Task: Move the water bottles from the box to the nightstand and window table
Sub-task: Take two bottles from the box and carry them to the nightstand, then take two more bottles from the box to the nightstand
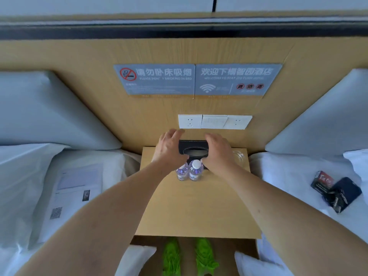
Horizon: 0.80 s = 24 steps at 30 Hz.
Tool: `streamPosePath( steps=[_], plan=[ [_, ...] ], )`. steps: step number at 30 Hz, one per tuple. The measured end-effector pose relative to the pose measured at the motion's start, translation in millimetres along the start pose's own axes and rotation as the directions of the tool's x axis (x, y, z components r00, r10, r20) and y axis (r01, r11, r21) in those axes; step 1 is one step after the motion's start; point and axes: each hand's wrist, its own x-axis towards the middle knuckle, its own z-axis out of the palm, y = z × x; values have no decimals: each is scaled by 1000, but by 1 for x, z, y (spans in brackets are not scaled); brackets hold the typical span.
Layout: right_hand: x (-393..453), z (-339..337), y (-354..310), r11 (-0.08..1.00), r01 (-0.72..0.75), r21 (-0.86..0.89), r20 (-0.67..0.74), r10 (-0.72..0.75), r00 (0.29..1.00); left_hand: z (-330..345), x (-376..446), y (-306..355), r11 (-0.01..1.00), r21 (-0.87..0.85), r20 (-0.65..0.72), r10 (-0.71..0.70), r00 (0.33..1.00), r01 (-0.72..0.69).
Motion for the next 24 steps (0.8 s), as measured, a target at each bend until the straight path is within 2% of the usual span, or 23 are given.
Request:
streamPosePath(
  steps=[7,12,16,20,24],
  plan=[
    [-32,-105,-24,998,-20,-53,-175,10,985,-85,2,87,963,149,-69,238,969,-226],
    [-79,-157,-23,981,-171,-94,-334,130,934,-114,-1,141,874,223,-43,451,892,-431],
    [-130,-179,-11,940,-336,-59,-441,277,854,-116,-16,184,772,228,16,606,796,-593],
    [-198,-185,5,860,-511,-6,-492,442,750,-104,-48,230,644,224,106,729,676,-731],
    [-284,-189,20,757,-647,92,-553,579,599,-76,-102,282,493,187,187,831,523,-850]
  ],
)
